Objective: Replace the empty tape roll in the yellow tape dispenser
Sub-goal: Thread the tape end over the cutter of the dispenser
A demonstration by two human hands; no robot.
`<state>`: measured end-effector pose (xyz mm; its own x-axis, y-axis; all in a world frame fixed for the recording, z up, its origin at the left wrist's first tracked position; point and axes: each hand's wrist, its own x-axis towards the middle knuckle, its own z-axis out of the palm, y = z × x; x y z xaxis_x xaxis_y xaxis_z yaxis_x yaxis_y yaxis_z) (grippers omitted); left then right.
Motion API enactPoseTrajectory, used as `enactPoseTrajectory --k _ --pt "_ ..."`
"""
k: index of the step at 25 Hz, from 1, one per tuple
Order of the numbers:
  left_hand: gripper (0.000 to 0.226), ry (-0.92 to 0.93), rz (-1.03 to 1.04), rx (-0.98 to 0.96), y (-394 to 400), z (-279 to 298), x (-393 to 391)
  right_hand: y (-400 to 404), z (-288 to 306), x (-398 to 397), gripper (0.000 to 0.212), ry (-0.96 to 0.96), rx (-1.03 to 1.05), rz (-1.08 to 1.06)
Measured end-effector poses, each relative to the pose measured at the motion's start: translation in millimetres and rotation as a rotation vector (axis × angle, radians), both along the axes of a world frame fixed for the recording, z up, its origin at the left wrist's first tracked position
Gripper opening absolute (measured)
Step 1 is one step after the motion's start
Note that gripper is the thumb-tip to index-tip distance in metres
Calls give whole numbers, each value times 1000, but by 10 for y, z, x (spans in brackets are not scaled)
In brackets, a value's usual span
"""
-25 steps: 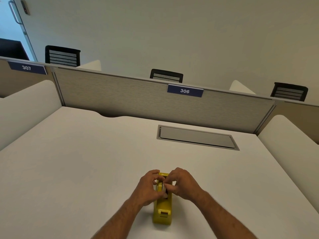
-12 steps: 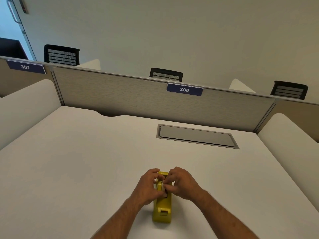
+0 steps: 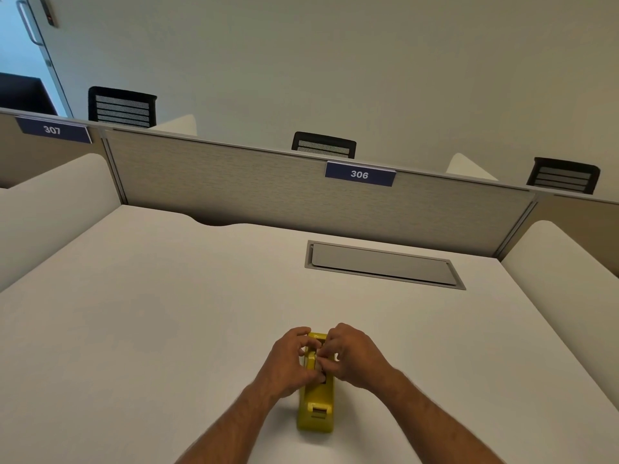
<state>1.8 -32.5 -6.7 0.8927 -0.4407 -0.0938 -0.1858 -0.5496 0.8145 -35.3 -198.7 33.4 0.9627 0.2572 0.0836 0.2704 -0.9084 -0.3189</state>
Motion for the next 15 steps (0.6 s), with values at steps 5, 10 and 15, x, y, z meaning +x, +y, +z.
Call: enactPoseTrajectory --k 5,10,15 --pt "60 -8 11 4 -6 -25 4 51 -10 -18 22 -39 -86 43" --pt "62 -2 7 -5 -2 -27 18 35 9 12 18 -16 -85 50" --pt "63 7 20 -5 -5 -20 10 21 27 57 20 42 -76 17"
